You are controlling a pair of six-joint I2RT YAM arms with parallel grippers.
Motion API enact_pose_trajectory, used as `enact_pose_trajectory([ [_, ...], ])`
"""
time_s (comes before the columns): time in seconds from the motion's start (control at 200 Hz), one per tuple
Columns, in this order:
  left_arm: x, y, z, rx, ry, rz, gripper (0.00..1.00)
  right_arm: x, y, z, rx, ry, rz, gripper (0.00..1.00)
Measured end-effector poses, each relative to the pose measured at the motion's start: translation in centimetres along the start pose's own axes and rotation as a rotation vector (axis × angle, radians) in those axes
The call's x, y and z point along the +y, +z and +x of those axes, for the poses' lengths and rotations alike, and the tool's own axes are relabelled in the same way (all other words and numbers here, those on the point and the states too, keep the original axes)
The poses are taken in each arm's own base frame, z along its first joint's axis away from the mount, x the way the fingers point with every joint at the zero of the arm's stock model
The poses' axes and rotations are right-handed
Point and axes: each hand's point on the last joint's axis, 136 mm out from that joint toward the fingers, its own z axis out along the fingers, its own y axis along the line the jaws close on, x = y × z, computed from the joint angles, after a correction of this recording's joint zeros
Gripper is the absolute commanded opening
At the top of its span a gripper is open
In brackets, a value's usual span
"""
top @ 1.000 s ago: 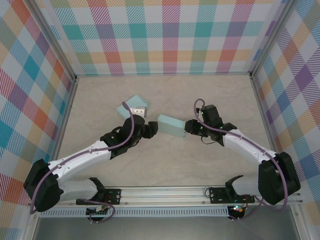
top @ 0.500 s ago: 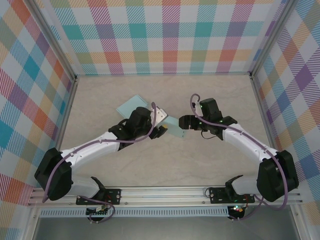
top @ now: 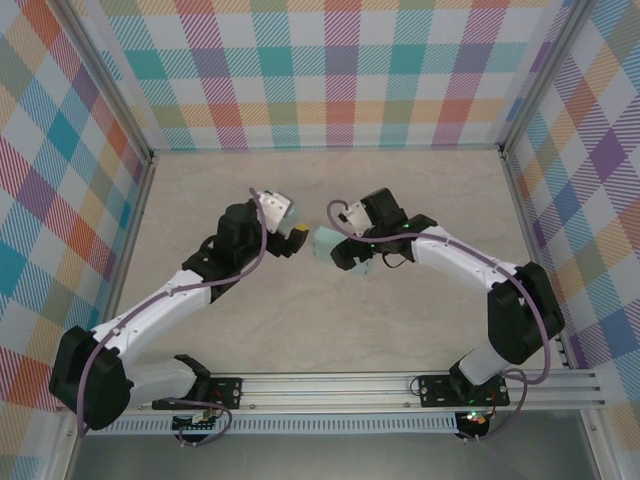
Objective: Fold the paper box
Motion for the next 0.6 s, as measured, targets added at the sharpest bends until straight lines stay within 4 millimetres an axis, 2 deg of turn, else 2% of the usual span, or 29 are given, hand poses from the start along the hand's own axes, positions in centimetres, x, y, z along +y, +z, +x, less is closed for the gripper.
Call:
enact_pose_trajectory([
  [0.255, 6.9, -3.3, 1.1, -0.038, -0.197, -0.259, 1.0, -0.2, 2.5, -0.1, 0.091, -0.133, 0.052, 0.77],
  [0.415, 9.0, -5.9, 1.3, -0.07, -0.287, -0.357, 1.0, -0.6, 3.5, 0.8, 0.149, -0.194, 0.12, 0.66],
  [0.5, 9.5, -7.0, 1.0, -0.095, -0.317, -0.384, 1.0, -0.9, 3.8, 1.2, 0.178, -0.235, 0.179, 0.53],
  [0.565, 9.6, -7.8, 1.0, -0.109, -0.335, -0.397, 1.0, -1.4, 3.9, 1.1, 0.193, -0.263, 0.232, 0.36],
  [0.6, 9.7, -8.2, 0.9, -0.117, -0.344, -0.403, 1.0, -1.8, 3.8, 0.6, 0.188, -0.271, 0.271, 0.33],
])
